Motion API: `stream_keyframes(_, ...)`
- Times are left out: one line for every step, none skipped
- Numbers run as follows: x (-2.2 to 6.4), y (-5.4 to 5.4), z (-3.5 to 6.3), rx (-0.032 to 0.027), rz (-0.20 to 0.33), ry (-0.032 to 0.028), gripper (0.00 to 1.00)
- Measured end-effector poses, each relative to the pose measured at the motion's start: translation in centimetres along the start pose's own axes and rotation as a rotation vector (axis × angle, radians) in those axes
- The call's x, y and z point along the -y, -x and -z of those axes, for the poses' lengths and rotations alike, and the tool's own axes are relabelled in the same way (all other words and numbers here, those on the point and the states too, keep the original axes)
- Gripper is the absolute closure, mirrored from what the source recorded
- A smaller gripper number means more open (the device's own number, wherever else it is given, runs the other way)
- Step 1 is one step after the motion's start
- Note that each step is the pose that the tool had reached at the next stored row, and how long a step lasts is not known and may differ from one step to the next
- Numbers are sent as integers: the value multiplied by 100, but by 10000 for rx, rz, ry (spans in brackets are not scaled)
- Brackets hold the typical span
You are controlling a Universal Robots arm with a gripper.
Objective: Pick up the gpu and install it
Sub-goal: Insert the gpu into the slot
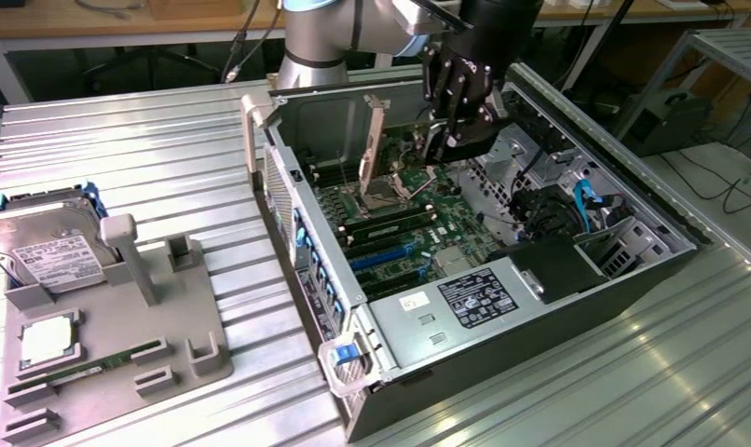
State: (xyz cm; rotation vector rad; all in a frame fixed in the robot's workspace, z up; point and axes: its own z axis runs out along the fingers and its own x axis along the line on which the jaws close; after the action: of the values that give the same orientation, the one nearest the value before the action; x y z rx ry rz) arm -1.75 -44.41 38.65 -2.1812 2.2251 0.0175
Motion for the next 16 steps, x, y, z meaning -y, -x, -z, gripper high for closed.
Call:
stream_keyframes(-3,0,-4,4,0,-1,72)
stream_keyframes(-6,0,-14,12,1,-2,72)
stream_keyframes(-10,-1,-24,16,0,-2,72)
stream_keyframes(-14,-1,-38,16,0,-1,72)
stream_keyframes(-17,-2,-55,16,0,-1,72)
stream_keyframes(-19,-2,-73,16,0,0,72)
stream_keyframes(-22,-3,-92,16,0,-1,72)
stream_keyframes(-24,-3,-109,18,0,-1,72)
stream_keyframes(-24,-4,-127,20,2,-1,72)
stream_keyframes(-25,-4,-144,20,1,0,72)
stream_keyframes(-27,-5,-163,22,0,0,72)
stream_keyframes(-28,-5,-176,25,0,0,72)
stream_keyframes(-31,-6,-197,30,0,0,72)
stream_keyframes(-32,-6,-214,31,0,0,72)
stream_keyframes(-33,-7,-232,32,1,0,72)
stream_keyframes(-34,-7,-250,32,1,0,72)
